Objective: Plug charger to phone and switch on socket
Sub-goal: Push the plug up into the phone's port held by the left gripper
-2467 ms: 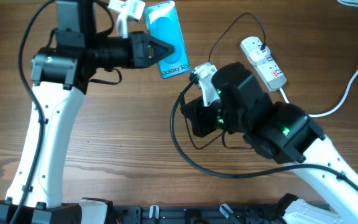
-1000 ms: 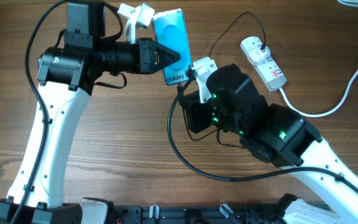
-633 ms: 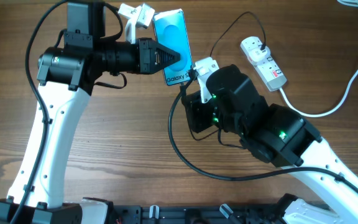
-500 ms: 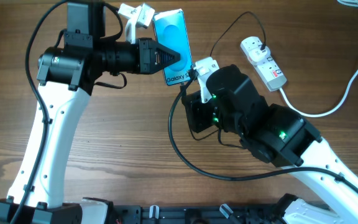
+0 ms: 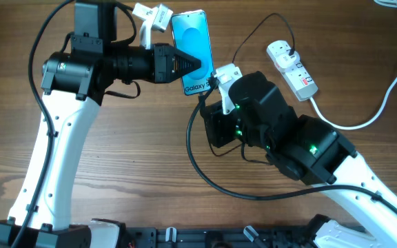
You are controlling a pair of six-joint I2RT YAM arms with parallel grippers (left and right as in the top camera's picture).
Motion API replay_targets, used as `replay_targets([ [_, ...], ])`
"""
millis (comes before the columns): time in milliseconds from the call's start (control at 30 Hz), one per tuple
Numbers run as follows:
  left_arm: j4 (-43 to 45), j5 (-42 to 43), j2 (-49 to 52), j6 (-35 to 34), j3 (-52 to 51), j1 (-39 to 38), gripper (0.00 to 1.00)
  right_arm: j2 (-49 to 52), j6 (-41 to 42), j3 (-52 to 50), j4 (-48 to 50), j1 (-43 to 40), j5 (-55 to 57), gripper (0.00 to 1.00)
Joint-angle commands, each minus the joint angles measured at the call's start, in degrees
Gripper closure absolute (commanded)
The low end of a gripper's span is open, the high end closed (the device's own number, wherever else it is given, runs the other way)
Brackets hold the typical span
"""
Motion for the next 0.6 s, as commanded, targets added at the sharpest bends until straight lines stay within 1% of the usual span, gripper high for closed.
replay_targets([
  [0, 0.6, 1.8, 0.2, 2.1, 0.6, -0.1, 0.96, 0.2, 0.8, 1.9, 0.4, 0.0, -0.7, 0.96],
  [100, 0.6, 1.5, 0.2, 3.1, 0.6, -0.1, 0.96, 0.0, 0.8, 2.1, 0.1, 0.0, -0.8, 0.95],
  [567, 1.0, 1.1, 0.2, 3.1, 0.6, -0.1, 0.96, -0.1, 0.8, 2.2, 0.5, 0.0, -1.6, 0.96],
])
